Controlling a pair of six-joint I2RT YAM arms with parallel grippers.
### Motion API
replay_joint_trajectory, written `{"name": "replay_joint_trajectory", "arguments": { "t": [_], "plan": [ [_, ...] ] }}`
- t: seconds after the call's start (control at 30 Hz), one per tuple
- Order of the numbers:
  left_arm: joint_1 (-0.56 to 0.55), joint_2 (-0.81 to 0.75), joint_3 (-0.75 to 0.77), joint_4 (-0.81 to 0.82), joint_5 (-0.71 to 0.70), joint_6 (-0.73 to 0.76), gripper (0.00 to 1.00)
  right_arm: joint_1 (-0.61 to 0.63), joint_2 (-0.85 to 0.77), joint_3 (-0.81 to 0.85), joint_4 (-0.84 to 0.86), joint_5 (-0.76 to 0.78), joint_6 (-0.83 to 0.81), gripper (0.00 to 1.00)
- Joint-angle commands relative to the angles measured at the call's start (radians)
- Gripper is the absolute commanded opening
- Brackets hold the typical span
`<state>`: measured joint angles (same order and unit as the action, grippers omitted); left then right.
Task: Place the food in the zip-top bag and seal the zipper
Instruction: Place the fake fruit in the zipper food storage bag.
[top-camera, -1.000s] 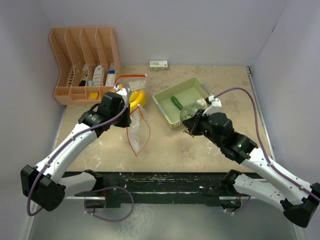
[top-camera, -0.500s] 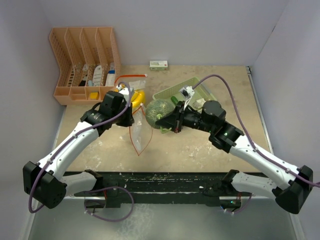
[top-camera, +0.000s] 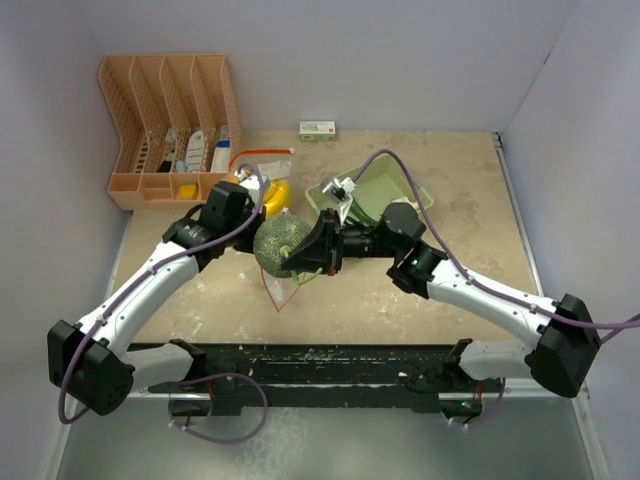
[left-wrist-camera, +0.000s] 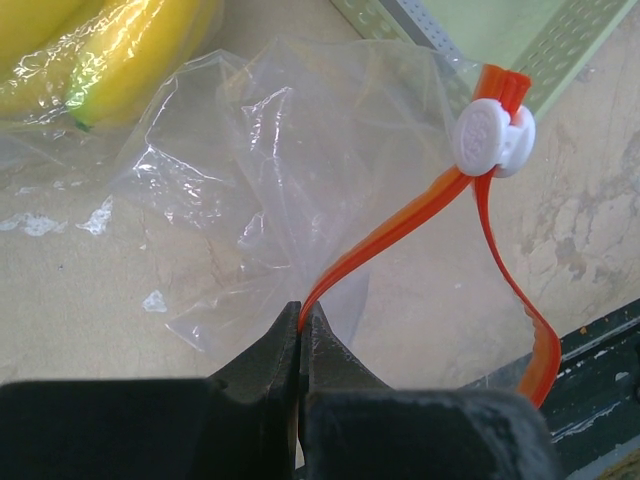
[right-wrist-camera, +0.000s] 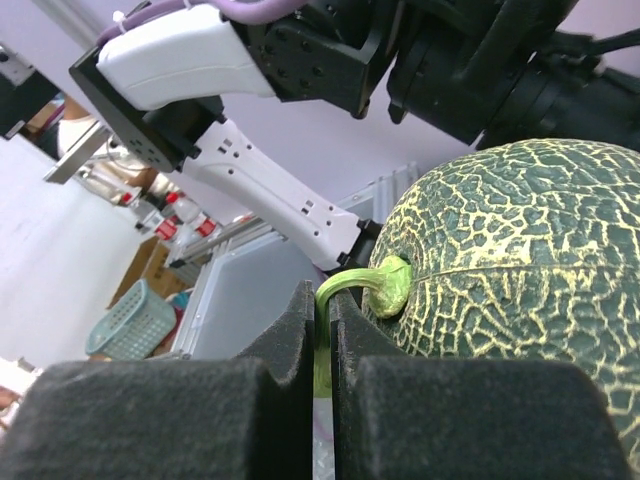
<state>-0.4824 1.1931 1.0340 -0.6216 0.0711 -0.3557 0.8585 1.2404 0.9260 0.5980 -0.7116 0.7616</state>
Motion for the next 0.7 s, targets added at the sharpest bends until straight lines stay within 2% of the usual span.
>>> {"name": "replay_joint_trajectory", "arguments": {
  "t": [0.0, 0.3, 0.67],
  "plan": [
    [0.005, 0.002, 0.023, 0.025, 0.012, 0.003, 0.00, 0.005, 0.019, -0.035, 0.157, -0.057, 0.032, 0.00],
    [0.007, -0.047, 0.074, -0.032, 0.040, 0.008, 0.00, 0.004, 0.102, -0.154, 0.176, -0.046, 0.006, 0.00],
    [0.005, -0.047, 0.057, -0.019, 0.072, -0.011, 0.00, -0.002, 0.192, -0.261, 0.193, 0.010, -0.039, 0.00]
  ]
}}
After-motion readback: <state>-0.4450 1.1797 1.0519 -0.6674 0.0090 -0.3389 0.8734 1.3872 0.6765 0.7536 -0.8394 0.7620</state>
